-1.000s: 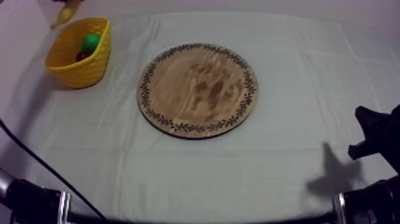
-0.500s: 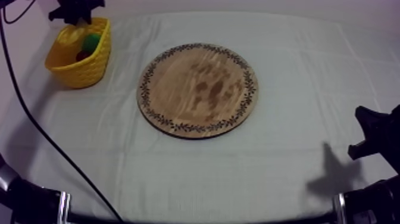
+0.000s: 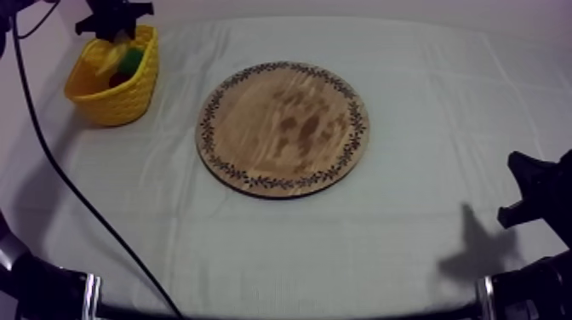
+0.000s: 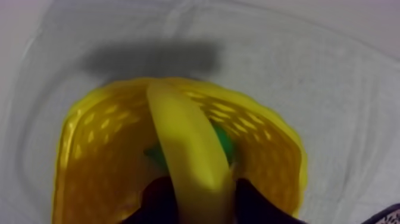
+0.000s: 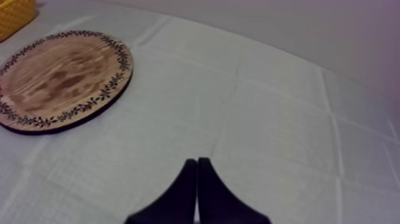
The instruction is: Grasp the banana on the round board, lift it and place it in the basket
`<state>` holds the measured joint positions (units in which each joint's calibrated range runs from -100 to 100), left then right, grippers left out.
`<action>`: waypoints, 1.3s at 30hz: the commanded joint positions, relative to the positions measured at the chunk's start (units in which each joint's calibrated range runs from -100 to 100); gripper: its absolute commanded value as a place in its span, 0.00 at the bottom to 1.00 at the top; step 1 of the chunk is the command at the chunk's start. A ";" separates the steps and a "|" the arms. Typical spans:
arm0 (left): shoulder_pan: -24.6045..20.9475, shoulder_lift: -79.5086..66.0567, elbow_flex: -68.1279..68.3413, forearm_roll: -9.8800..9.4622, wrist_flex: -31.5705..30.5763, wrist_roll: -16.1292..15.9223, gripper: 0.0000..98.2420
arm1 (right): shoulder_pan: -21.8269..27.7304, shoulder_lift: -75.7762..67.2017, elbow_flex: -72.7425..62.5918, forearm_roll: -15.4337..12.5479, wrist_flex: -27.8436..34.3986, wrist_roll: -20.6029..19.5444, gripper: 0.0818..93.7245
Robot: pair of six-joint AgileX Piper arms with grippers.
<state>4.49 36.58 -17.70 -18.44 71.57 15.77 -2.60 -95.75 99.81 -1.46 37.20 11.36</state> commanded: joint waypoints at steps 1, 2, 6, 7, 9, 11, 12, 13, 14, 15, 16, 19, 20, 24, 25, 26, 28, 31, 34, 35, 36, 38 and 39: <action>-0.01 -0.03 0.02 -0.17 -0.37 0.72 0.66 | 0.00 0.00 -0.03 0.02 -0.02 0.00 0.00; -0.04 -0.08 0.04 -0.26 -0.62 1.07 0.70 | 0.00 0.00 -0.03 0.02 -0.02 0.00 0.00; -0.15 -0.45 0.06 -0.37 -1.62 1.71 0.79 | 0.00 0.00 -0.03 0.02 -0.02 0.00 0.00; -0.16 -0.60 0.06 -0.37 -1.74 1.78 0.80 | 0.00 0.00 -0.03 0.02 -0.02 0.00 0.00; -0.17 -1.01 0.10 -0.31 -1.90 1.70 0.79 | 0.00 0.00 -0.03 0.02 -0.02 0.00 0.00; -0.20 -1.76 0.39 -0.27 -2.26 1.55 0.77 | 0.00 0.00 -0.03 0.02 -0.02 0.00 0.00; -0.24 -2.32 0.73 -0.25 -2.62 1.49 0.76 | 0.00 0.00 -0.03 0.02 -0.02 0.00 0.00; -0.29 -3.02 1.13 -0.24 -3.09 1.56 0.73 | 0.00 0.00 -0.03 0.02 -0.02 0.00 0.00; -0.37 -3.87 1.55 -0.23 -3.57 1.71 0.70 | 0.00 0.00 -0.03 0.02 -0.02 0.00 0.00; -0.49 -4.89 1.98 -0.20 -4.07 1.88 0.66 | 0.00 0.00 -0.03 0.02 -0.02 0.00 0.00; -0.61 -6.06 2.48 -0.12 -4.50 1.98 0.62 | 0.00 0.00 -0.03 0.02 -0.02 0.00 0.00; -1.06 -10.48 4.38 0.42 -6.27 2.00 0.50 | 0.00 0.00 -0.03 0.02 -0.02 0.00 0.00; -1.27 -12.25 5.20 0.78 -7.03 1.82 0.47 | 0.00 0.00 -0.03 0.02 -0.02 0.00 0.00; -2.11 -20.51 9.37 1.97 -10.24 1.06 0.36 | 0.00 0.00 -0.03 0.02 -0.02 0.00 0.00; -2.32 -22.81 10.67 2.20 -11.03 0.85 0.33 | 0.00 0.00 -0.03 0.02 -0.02 0.00 0.00; -2.55 -25.22 11.97 2.48 -11.74 0.55 0.31 | 0.00 0.00 -0.03 0.02 -0.02 0.00 0.00; -3.08 -30.26 14.90 3.25 -13.34 -0.25 0.24 | 0.00 0.00 -0.03 0.02 -0.02 0.00 0.00; -3.82 -38.36 20.37 4.65 -16.40 -2.00 0.10 | 0.00 0.00 -0.03 0.02 -0.02 0.00 0.00; -4.49 -46.69 26.83 6.67 -19.64 -4.53 0.03 | 0.00 0.00 -0.03 0.02 -0.02 0.00 0.00; -4.61 -49.46 29.01 7.22 -20.45 -5.17 0.02 | 0.00 0.00 -0.03 0.02 -0.02 0.00 0.00; -4.70 -52.26 31.28 7.65 -21.23 -5.63 0.02 | 0.00 0.00 -0.03 0.02 -0.02 0.00 0.00; -4.76 -57.91 35.96 8.38 -22.66 -6.29 0.01 | 0.00 0.00 -0.03 0.02 -0.02 0.00 0.00; -4.76 -60.80 38.42 8.77 -23.31 -6.65 0.01 | 0.00 0.00 -0.03 0.02 -0.02 0.00 0.00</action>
<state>-0.24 -14.09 13.83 -10.02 49.22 9.84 -2.60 -95.75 99.81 -1.46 37.20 11.36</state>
